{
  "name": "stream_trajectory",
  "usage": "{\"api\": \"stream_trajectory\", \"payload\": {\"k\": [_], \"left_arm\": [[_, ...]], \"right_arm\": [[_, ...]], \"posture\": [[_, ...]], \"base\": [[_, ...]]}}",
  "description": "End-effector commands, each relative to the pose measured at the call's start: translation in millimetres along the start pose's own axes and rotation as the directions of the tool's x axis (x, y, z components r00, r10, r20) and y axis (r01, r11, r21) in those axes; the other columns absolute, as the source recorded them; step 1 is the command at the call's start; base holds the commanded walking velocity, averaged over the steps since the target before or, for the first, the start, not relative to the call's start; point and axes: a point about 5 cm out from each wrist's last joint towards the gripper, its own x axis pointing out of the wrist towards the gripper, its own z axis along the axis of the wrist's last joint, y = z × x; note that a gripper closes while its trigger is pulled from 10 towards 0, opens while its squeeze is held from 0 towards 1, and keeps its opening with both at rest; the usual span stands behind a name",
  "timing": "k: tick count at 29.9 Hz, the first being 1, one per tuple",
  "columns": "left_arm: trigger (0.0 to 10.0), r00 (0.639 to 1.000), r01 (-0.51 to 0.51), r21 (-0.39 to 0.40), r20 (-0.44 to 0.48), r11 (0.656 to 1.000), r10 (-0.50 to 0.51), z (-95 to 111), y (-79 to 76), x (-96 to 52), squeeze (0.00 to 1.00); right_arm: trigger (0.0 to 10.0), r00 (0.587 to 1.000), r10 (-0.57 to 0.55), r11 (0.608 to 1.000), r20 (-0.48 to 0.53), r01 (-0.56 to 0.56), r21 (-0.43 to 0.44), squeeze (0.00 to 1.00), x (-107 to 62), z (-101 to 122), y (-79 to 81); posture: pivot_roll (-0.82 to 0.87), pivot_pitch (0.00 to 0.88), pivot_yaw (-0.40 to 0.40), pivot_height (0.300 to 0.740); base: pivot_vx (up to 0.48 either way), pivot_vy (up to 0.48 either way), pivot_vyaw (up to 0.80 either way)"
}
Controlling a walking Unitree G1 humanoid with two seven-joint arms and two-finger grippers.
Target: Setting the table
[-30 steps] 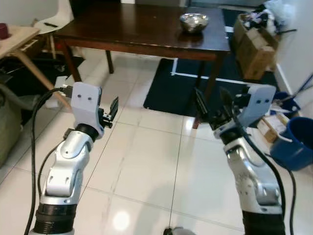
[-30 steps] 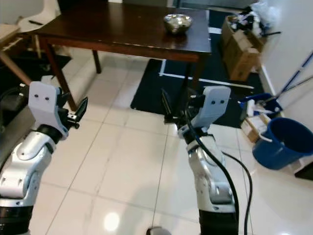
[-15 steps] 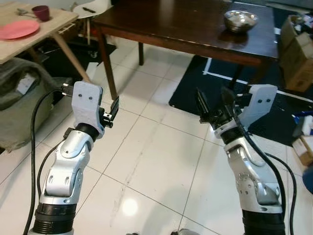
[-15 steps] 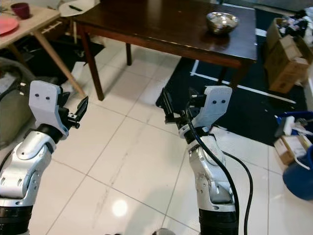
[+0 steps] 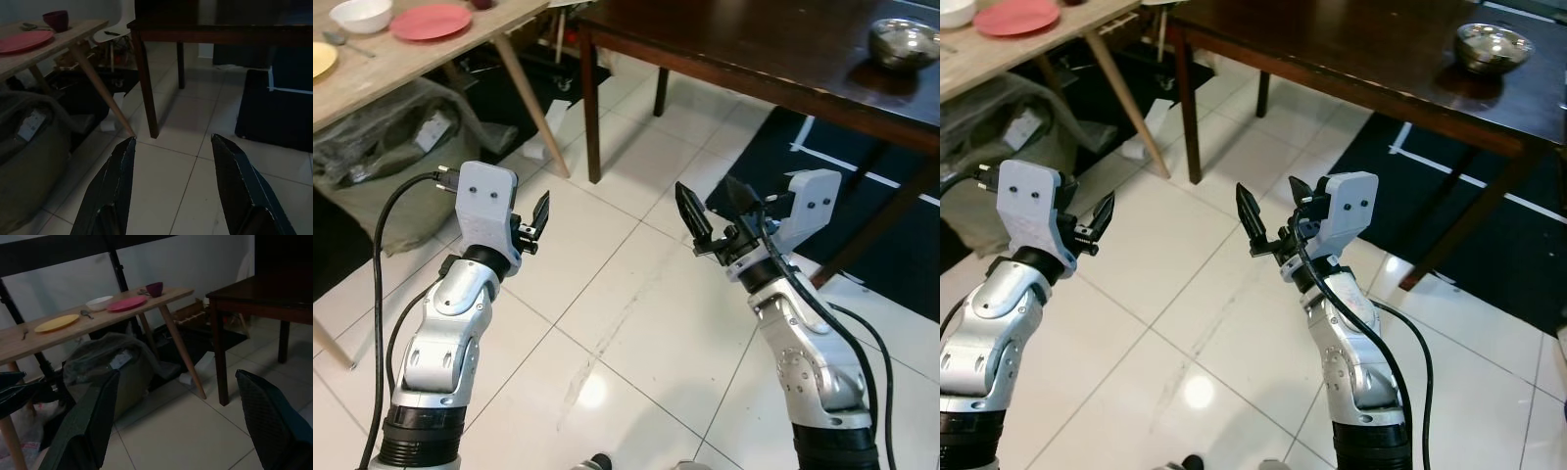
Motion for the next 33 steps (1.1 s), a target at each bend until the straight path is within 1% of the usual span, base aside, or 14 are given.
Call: {"api": "stream_trajectory", "payload": {"k": [1, 11, 14, 15, 18, 20, 21, 33], "left_arm": [[10.0, 1.0, -0.007, 0.012, -0.027, 1.0, 0.007, -4.8, 0.6, -0.3, 0.0], [10.0, 0.999, -0.007, 0.018, -0.034, 1.0, 0.007, -6.0, 0.6, -0.1, 0.0], [10.0, 0.999, -0.007, 0.021, -0.035, 1.0, 0.008, -6.5, 0.5, 0.1, 0.0], [10.0, 0.999, -0.007, 0.022, -0.036, 1.0, 0.008, -6.7, 0.5, 0.2, 0.0], [10.0, 0.999, -0.007, 0.023, -0.037, 1.0, 0.008, -7.0, 0.5, 0.3, 0.0], [10.0, 0.999, -0.007, 0.024, -0.038, 1.0, 0.008, -7.2, 0.5, 0.4, 0.0], [10.0, 0.999, -0.007, 0.024, -0.038, 1.0, 0.008, -7.3, 0.5, 0.4, 0.0], [10.0, 0.999, -0.002, 0.024, -0.04, 1.0, 0.003, -7.5, 0.0, 0.1, 0.0]], "right_arm": [[10.0, 1.0, 0.011, 1.0, -0.002, -0.011, 0.0, 0.0, -2.7, 0.5, 1.2], [10.0, 1.0, 0.008, 1.0, -0.001, -0.008, -0.002, 0.0, -3.5, 1.2, -0.2], [10.0, 1.0, -0.021, 1.0, 0.008, 0.021, -0.008, 0.0, -3.3, 2.4, -3.3], [10.0, 0.998, -0.055, 0.999, 0.008, 0.055, 0.003, 0.0, -3.2, 2.3, -6.9], [10.0, 0.996, -0.084, 0.996, 0.015, 0.084, 0.02, 0.0, -3.3, 3.2, -10.8], [10.0, 0.992, -0.119, 0.992, 0.027, 0.118, 0.055, 0.0, -3.8, 5.0, -15.8], [10.0, 0.991, -0.127, 0.991, 0.03, 0.125, 0.057, 0.0, -4.1, 5.7, -17.1], [10.0, 0.99, -0.136, 0.989, 0.026, 0.135, 0.057, 0.0, -4.9, 5.7, -18.0]], "posture": [[-0.08, 0.016, 0.039, 0.74], [-0.08, 0.015, 0.041, 0.74], [-0.09, 0.015, 0.041, 0.74], [-0.09, 0.015, 0.041, 0.74], [-0.09, 0.015, 0.041, 0.74], [-0.09, 0.015, 0.041, 0.74], [-0.09, 0.015, 0.041, 0.74], [-0.09, 0.023, 0.045, 0.74]], "base": [[0.0, 0.0, 0.77], [0.0, 0.0, 0.77], [0.0, 0.0, 0.77], [0.0, 0.0, 0.0], [0.0, 0.0, 0.0], [0.0, 0.0, 0.0], [0.0, 0.0, 0.0], [0.0, 0.0, 0.0]]}}
